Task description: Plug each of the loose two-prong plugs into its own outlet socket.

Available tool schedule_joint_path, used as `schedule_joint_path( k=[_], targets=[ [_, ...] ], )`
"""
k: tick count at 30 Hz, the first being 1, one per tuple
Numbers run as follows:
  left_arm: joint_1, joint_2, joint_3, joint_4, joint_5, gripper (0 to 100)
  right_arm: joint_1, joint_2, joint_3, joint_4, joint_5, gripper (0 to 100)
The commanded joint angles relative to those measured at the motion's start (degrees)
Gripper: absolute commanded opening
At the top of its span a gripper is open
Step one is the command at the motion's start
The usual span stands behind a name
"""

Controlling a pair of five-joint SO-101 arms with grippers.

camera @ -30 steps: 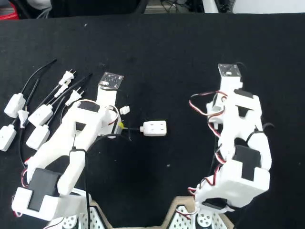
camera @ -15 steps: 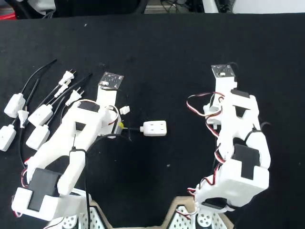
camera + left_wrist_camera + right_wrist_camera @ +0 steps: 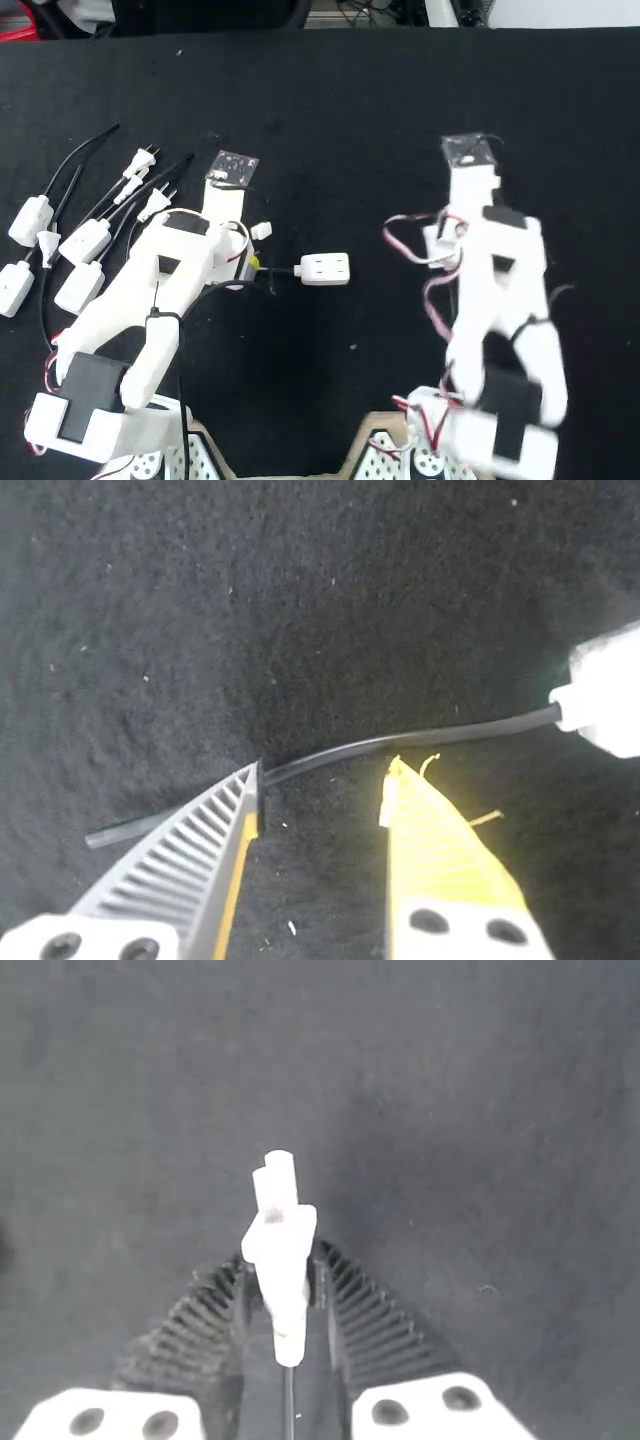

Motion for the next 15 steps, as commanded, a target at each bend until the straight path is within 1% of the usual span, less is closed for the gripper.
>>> schedule_joint_path(
  k=[1,4,8,12,15],
  targets=[
    [0.0,-1.5,-1.6,-0.8,3.8,20,-8.7,-12.3,3.6,0.4,-0.4,1.0],
    [0.0,-1.5,-3.3,-0.4,5.8,20,-16.9,-19.4,7.5,0.4,-0.4,1.0],
    [-1.6,-4.0,-4.4,-0.4,7.4,20,-24.7,-26.2,10.9,0.4,-0.8,1.0],
    [-5.3,-12.8,-1.5,-0.6,7.8,20,-31.7,-29.6,11.8,0.4,-1.0,1.0],
    [-7.8,-20.7,3.2,-2.6,9.8,20,-36.2,-28.4,11.8,-0.7,-4.8,1.0]
  ],
)
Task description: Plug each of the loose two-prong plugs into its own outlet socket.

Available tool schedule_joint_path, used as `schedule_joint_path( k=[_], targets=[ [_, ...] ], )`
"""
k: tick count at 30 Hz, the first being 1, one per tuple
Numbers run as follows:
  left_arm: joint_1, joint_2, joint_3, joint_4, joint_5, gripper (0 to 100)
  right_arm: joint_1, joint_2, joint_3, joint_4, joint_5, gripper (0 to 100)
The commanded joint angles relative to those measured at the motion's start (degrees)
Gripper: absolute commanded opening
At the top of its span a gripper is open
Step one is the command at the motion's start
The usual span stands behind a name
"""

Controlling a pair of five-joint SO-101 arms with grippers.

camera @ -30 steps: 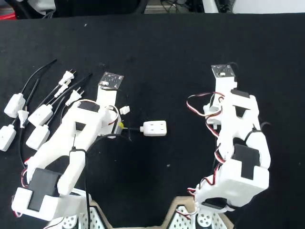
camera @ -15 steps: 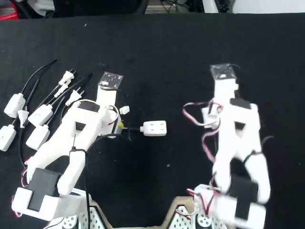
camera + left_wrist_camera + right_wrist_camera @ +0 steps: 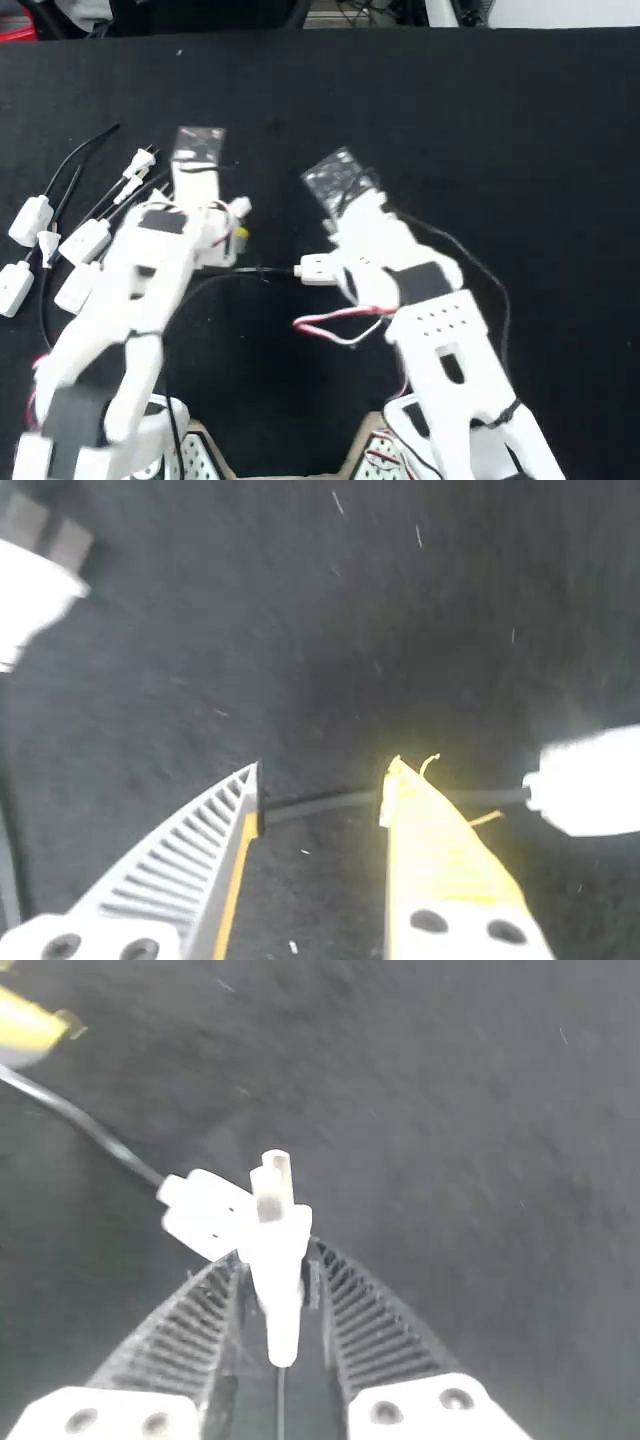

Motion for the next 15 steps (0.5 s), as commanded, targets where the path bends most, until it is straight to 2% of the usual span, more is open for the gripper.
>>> schedule_joint_path(
  k=[1,8,11,15],
  targets=[
    [-3.9,-13.0,5.3,-3.8,3.4,20,-6.0,0.0,-0.2,-1.8,-4.5,1.0],
    [-3.2,-26.9,16.4,-10.9,7.1,20,-13.7,9.7,1.6,-11.3,-10.6,1.0],
    [-1.9,-30.4,20.1,-13.8,7.6,20,-15.2,9.3,5.4,-16.6,-13.4,1.0],
    [0.7,-34.3,24.5,-17.3,7.6,20,-17.1,5.5,9.9,-19.5,-13.5,1.0]
  ],
)
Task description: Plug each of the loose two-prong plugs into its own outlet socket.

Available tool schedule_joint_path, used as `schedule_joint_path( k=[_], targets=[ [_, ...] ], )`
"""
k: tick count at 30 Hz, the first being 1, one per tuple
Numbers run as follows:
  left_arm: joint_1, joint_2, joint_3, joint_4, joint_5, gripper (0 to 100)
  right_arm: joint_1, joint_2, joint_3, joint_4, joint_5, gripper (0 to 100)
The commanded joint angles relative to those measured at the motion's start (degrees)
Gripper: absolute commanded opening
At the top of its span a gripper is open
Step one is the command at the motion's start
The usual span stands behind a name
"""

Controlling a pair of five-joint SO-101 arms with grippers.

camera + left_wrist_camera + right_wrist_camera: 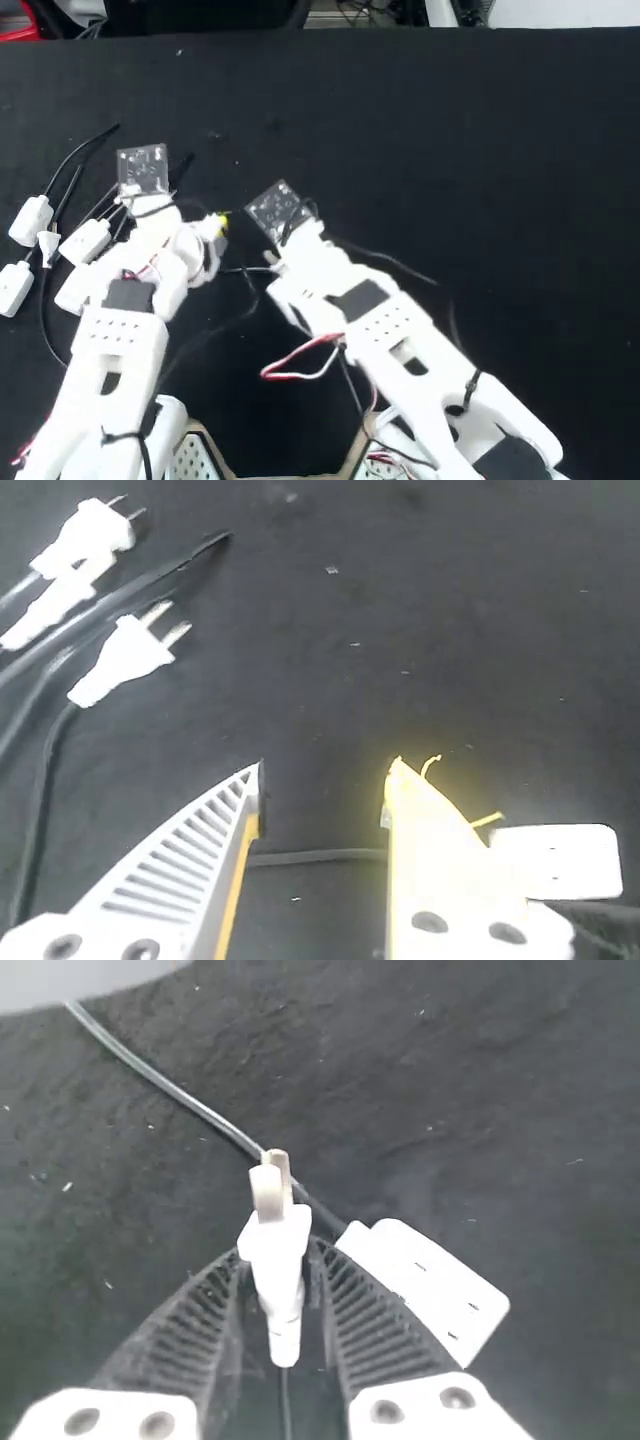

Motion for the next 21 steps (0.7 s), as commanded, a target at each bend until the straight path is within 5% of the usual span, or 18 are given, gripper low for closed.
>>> schedule_joint_path(
  k=[1,21],
  targets=[
    [3.6,-5.2,2.9,-4.0,0.7,20,-2.0,-4.3,2.1,-3.4,-0.6,1.0],
    [4.7,-6.6,6.6,-5.7,0.3,20,-8.3,-16.6,9.2,-5.8,-0.6,1.0]
  ],
)
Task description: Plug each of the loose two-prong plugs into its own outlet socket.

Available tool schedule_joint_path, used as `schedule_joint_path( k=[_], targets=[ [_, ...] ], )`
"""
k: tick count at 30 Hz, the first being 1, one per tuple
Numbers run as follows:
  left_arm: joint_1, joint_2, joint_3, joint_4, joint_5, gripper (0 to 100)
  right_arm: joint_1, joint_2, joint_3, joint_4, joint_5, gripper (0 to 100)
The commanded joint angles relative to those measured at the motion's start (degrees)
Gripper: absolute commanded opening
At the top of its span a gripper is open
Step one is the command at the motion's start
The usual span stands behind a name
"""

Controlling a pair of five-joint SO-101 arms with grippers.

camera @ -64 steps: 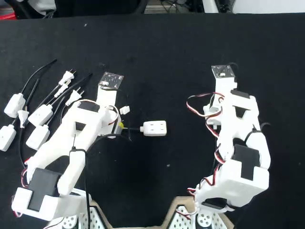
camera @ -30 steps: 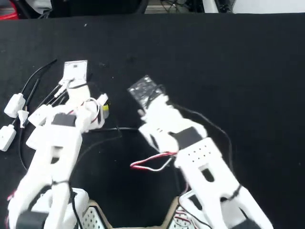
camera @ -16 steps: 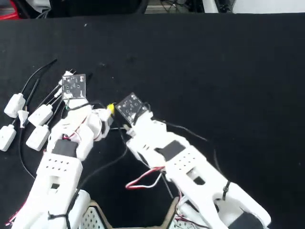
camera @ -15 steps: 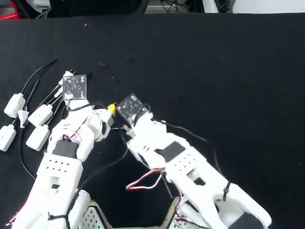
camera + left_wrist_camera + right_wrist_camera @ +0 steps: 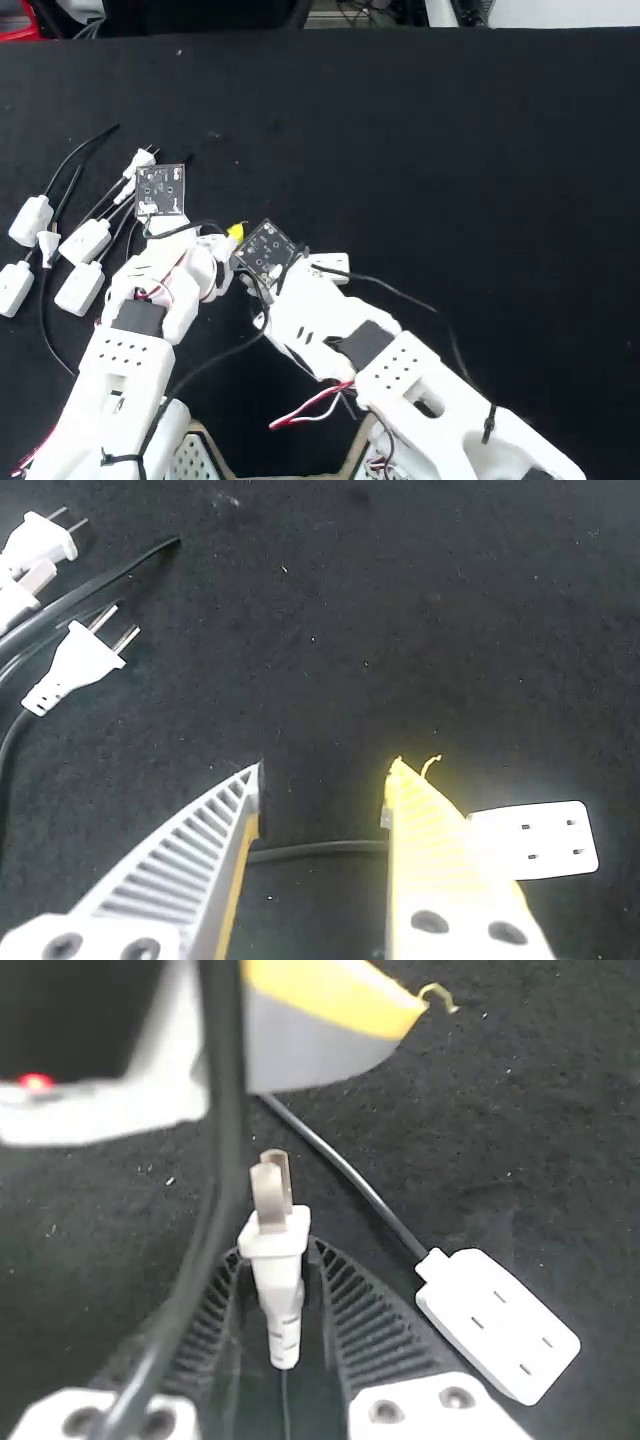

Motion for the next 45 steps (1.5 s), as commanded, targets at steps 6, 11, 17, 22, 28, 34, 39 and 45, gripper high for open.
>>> schedule_joint_path(
  k=[6,11,17,22,28,34,39,45],
  targets=[
    [0.8,-0.8,1.2,-1.1,0.1,20,-0.8,-5.5,-0.5,-1.5,-0.4,1.0],
    [0.7,-0.9,2.2,-3.2,0.1,20,-0.8,-7.3,0.4,-1.5,-0.4,1.0],
    [0.7,-1.2,0.2,-4.7,0.4,20,-1.1,-3.8,1.1,-3.8,-0.4,1.0],
    [4.3,-1.2,2.2,-4.7,0.1,20,-0.8,-0.1,1.1,-9.1,-0.4,1.0],
    [5.1,-0.9,3.7,-5.0,-5.8,20,-0.4,-2.8,1.4,-8.4,-0.4,1.0],
    [3.2,-0.7,4.0,-5.1,-5.9,20,3.1,-13.0,1.5,-1.4,-0.4,1.0],
    [3.1,-0.8,4.0,-5.1,-5.7,20,2.9,-21.9,6.8,-2.8,-0.5,1.0],
    [3.0,-1.1,4.1,-5.1,-5.8,20,3.1,-27.6,8.8,-2.0,-3.2,1.0]
  ],
)
